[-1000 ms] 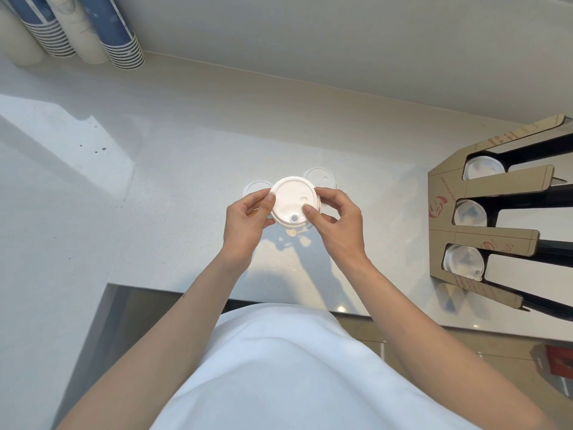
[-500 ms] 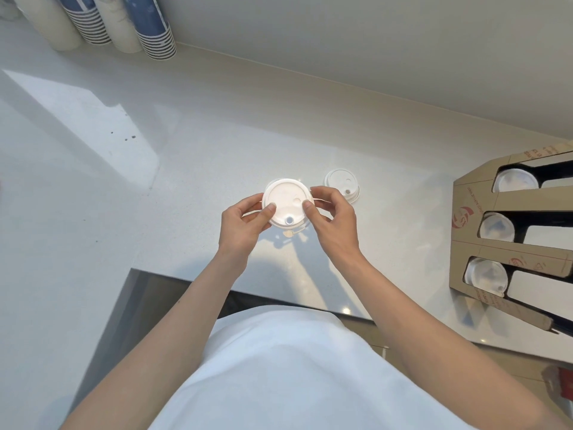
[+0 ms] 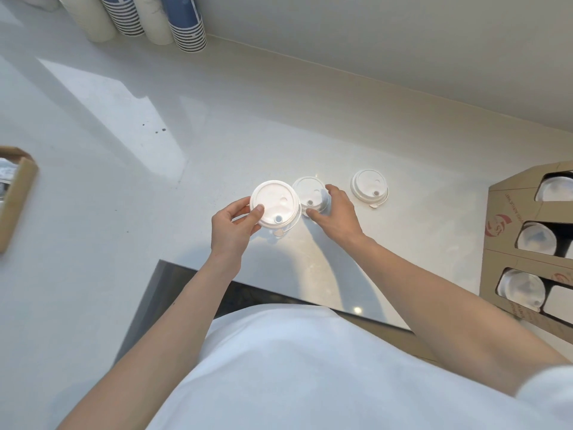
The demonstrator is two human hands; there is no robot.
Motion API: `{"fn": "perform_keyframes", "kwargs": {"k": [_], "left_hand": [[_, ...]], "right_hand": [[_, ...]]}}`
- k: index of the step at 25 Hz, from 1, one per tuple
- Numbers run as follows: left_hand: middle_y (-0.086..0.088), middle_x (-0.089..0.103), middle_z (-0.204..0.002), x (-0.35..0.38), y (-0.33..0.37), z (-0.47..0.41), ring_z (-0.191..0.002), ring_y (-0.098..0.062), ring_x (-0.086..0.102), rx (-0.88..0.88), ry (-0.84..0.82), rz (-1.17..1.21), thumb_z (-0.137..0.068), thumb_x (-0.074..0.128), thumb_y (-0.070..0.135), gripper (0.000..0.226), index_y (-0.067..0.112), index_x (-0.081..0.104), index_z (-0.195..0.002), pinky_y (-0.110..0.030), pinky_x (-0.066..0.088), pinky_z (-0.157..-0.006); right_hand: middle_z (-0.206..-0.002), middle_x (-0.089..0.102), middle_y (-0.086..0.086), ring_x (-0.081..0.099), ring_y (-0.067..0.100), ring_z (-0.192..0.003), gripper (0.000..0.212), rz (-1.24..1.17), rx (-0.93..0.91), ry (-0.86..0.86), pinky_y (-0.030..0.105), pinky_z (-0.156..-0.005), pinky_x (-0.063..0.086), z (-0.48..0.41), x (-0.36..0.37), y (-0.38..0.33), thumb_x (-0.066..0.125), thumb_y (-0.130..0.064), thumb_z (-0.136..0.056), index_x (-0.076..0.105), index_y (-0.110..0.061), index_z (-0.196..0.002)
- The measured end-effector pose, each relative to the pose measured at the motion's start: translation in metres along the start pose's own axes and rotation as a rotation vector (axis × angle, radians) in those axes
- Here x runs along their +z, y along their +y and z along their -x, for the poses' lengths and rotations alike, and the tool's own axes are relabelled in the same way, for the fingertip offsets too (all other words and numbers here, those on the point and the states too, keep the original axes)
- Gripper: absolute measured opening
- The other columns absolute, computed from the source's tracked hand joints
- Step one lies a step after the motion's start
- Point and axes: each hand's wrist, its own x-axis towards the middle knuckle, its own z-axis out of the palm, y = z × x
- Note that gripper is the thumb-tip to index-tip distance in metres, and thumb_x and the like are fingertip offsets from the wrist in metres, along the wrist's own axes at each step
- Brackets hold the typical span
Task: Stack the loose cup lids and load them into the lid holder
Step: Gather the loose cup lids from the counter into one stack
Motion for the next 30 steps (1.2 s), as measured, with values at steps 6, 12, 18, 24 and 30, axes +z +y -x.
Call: {"fn": "perform_keyframes", "kwargs": {"k": [6, 12, 18, 24, 30], "left_hand": [[-0.012, 0.069, -0.121, -0.016, 0.007, -0.009, -0.088, -0.005, 0.071, -0.001, 0.009, -0.014, -0.089, 0.075, 0.015, 0.044, 0.003, 0.065, -0.131, -0.028, 0.062, -0.086], [-0.013, 0.07, -0.123, -0.027, 0.011, -0.015, -0.09, -0.007, 0.071, -0.001, 0.009, -0.022, -0.088, 0.076, 0.016, 0.046, 0.004, 0.065, -0.131, -0.033, 0.061, -0.09], [-0.01, 0.07, -0.12, -0.027, 0.009, -0.013, -0.085, -0.001, 0.072, 0.004, 0.0, -0.018, -0.088, 0.077, 0.015, 0.045, 0.004, 0.065, -0.131, -0.03, 0.061, -0.088], [-0.011, 0.073, -0.114, -0.017, 0.012, -0.008, -0.098, -0.016, 0.071, 0.003, -0.013, 0.021, -0.09, 0.074, 0.014, 0.037, 0.008, 0.066, -0.126, -0.031, 0.06, -0.09], [-0.003, 0.076, -0.104, 0.005, 0.014, 0.003, -0.101, -0.018, 0.072, 0.012, -0.101, 0.038, -0.091, 0.073, 0.014, 0.037, 0.008, 0.065, -0.127, -0.029, 0.06, -0.089]], "right_hand": [[-0.15, 0.038, 0.007, 0.036, 0.03, -0.139, 0.083, 0.19, -0.031, -0.013, 0.042, -0.104, 0.039, -0.016, 0.015, -0.01, 0.074, -0.039, -0.083, 0.03, -0.012, -0.148], [-0.144, 0.044, 0.008, 0.042, 0.032, -0.133, 0.072, 0.2, -0.023, 0.033, 0.041, -0.096, 0.042, -0.021, 0.021, -0.008, 0.072, -0.037, -0.085, 0.037, -0.011, -0.142], [-0.148, 0.044, 0.006, 0.041, 0.026, -0.137, 0.072, 0.116, -0.04, 0.09, 0.04, -0.104, 0.039, -0.013, 0.019, -0.005, 0.069, -0.039, -0.086, 0.038, -0.015, -0.146], [-0.141, 0.053, -0.001, 0.048, 0.017, -0.132, 0.056, -0.214, -0.149, 0.209, 0.045, -0.112, 0.04, 0.013, -0.01, -0.004, 0.077, -0.035, -0.082, 0.056, -0.019, -0.131], [-0.142, 0.053, -0.003, 0.048, 0.011, -0.134, 0.047, -0.357, -0.223, 0.261, 0.037, -0.109, 0.045, 0.059, -0.047, -0.016, 0.08, -0.027, -0.082, 0.063, -0.023, -0.125]]}}
